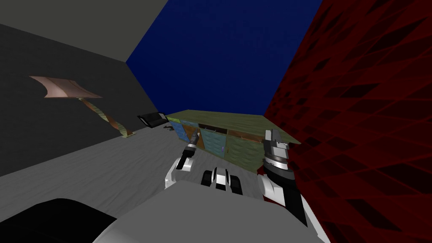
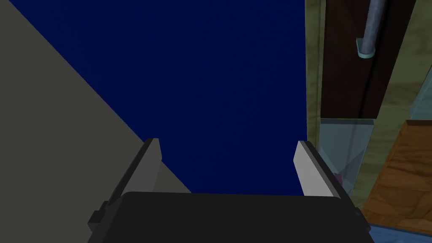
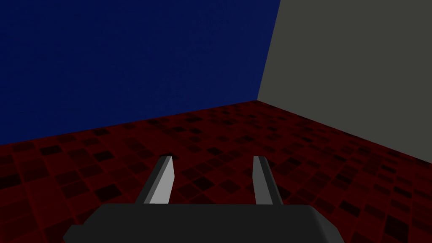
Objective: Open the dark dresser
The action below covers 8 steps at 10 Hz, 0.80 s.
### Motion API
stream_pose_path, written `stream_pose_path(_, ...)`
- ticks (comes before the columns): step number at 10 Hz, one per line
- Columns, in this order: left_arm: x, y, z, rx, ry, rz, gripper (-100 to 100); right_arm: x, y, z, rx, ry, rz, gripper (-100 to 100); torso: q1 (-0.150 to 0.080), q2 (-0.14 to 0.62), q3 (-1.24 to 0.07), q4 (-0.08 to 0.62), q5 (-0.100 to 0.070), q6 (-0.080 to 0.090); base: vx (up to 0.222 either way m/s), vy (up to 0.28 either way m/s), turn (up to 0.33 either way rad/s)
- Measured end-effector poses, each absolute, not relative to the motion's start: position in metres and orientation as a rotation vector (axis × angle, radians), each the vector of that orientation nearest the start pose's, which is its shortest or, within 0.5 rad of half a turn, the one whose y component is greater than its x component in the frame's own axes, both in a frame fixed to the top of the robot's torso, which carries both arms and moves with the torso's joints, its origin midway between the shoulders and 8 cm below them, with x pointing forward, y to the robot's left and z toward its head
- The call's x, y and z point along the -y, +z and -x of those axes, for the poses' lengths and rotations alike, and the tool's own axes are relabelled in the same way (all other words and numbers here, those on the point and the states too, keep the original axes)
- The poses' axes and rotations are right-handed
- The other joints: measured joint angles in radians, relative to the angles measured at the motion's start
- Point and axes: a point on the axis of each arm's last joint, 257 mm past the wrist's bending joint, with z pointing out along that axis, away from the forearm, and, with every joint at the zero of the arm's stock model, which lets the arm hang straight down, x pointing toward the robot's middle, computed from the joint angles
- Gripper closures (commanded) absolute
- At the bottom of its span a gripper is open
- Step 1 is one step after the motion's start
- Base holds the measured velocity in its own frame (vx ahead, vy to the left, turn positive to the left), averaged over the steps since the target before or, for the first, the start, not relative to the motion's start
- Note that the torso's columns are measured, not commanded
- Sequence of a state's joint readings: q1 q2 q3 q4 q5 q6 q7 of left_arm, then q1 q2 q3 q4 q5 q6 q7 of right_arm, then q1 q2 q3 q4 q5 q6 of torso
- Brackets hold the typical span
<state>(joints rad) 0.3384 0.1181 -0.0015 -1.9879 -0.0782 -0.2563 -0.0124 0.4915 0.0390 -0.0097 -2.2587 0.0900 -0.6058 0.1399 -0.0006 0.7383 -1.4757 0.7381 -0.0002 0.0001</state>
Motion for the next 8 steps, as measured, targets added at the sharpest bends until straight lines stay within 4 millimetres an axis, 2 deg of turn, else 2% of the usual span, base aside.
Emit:
stream_pose_path(5, -0.268, -0.162, -0.459, -1.167, -1.084, 0.848, -100, 0.270, 0.037, -0.331, -0.601, 1.128, -0.503, 0, 0.000, 0.000, 0.000, 0.000, 0.000, 0.000, 0.114, 0.040, -0.075)
stream_pose_path(8, -0.268, -0.190, -0.466, -1.237, -1.044, 0.860, -100, 0.270, 0.037, -0.331, -0.601, 1.128, -0.503, 0, 0.000, 0.002, 0.001, 0.000, 0.000, 0.000, 0.068, 0.025, -0.044)
